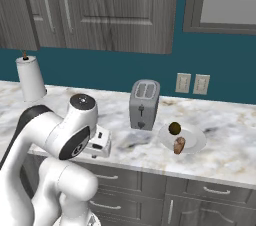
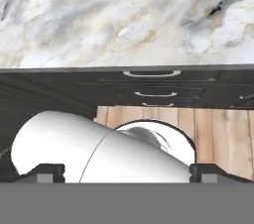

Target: Pick the avocado and bread from the counter and place them on the plate. Then pick the jam from the cabinet and place it next to the plate. Lastly close the cabinet door.

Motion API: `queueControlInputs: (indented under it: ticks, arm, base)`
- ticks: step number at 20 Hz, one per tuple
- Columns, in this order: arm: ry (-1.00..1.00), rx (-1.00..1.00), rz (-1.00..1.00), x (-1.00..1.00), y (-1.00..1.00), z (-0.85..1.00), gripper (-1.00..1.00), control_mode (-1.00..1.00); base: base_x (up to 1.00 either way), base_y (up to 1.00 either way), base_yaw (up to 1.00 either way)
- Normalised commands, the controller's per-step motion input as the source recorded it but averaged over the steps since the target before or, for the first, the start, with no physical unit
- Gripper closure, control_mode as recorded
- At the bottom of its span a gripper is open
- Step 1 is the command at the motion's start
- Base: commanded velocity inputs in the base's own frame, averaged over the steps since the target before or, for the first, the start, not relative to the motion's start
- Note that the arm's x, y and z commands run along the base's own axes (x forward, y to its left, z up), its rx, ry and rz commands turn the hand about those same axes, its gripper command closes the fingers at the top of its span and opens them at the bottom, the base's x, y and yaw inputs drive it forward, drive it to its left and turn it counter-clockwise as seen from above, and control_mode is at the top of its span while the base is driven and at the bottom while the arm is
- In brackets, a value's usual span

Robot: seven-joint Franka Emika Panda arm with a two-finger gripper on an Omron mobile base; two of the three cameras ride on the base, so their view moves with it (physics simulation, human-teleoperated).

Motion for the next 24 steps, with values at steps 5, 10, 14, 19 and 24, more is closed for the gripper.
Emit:
queueControlInputs:
  ticks: [5,10,14,19,24]
  arm:
    - [-0.1,-0.03,-0.12,0.0,0.39,0.0,-1.0,-1.0]
    - [-0.12,-0.08,-0.15,0.0,0.4,-0.04,-1.0,-1.0]
    - [-0.09,-0.11,-0.06,0.0,0.25,-0.23,-1.0,-1.0]
    - [-0.07,-0.18,0.0,0.0,0.09,-0.31,-1.0,-1.0]
    - [-0.03,-0.13,0.0,0.0,0.2,-0.39,-1.0,-1.0]
  base:
    - [0.0,0.0,0.0]
    - [0.0,0.0,0.0]
    - [0.0,0.0,0.0]
    - [0.0,0.0,0.0]
    - [0.0,0.0,0.0]
